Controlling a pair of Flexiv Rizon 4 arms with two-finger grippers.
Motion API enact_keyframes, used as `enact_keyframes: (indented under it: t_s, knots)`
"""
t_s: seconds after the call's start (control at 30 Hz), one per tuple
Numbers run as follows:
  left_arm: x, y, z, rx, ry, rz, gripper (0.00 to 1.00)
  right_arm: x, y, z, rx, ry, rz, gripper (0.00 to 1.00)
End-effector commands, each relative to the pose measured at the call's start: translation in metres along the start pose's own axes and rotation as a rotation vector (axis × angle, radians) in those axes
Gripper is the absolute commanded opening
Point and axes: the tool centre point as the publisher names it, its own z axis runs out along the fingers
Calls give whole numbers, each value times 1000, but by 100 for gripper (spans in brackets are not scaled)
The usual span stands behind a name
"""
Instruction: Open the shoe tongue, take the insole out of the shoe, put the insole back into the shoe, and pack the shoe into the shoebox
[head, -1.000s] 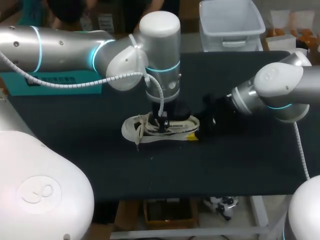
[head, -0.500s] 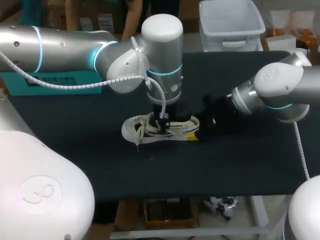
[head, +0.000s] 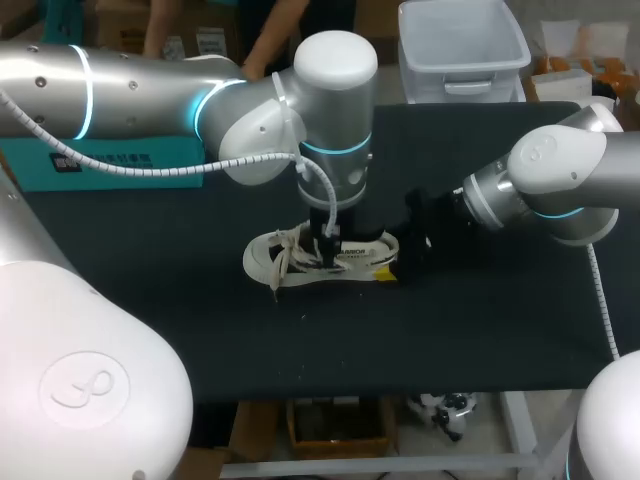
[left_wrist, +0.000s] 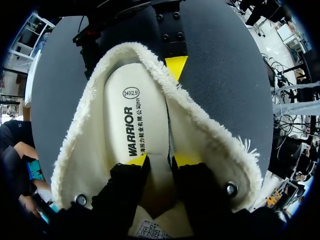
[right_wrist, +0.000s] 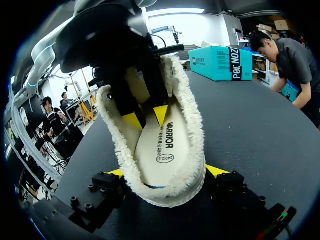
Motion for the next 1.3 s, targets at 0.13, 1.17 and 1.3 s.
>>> enact_keyframes:
  t_s: [0.13,1.17,1.3]
  knots:
    - [-10,2,71,-26,-43,-22,38,-4,-10,9,-3,4,2,0]
    - [-76,20,98,3,-134,-15,0,-4,-10,9,-3,4,2,0]
    - [-80,21,88,18,-148,-11,0,-4,-10,9,-3,4,2,0]
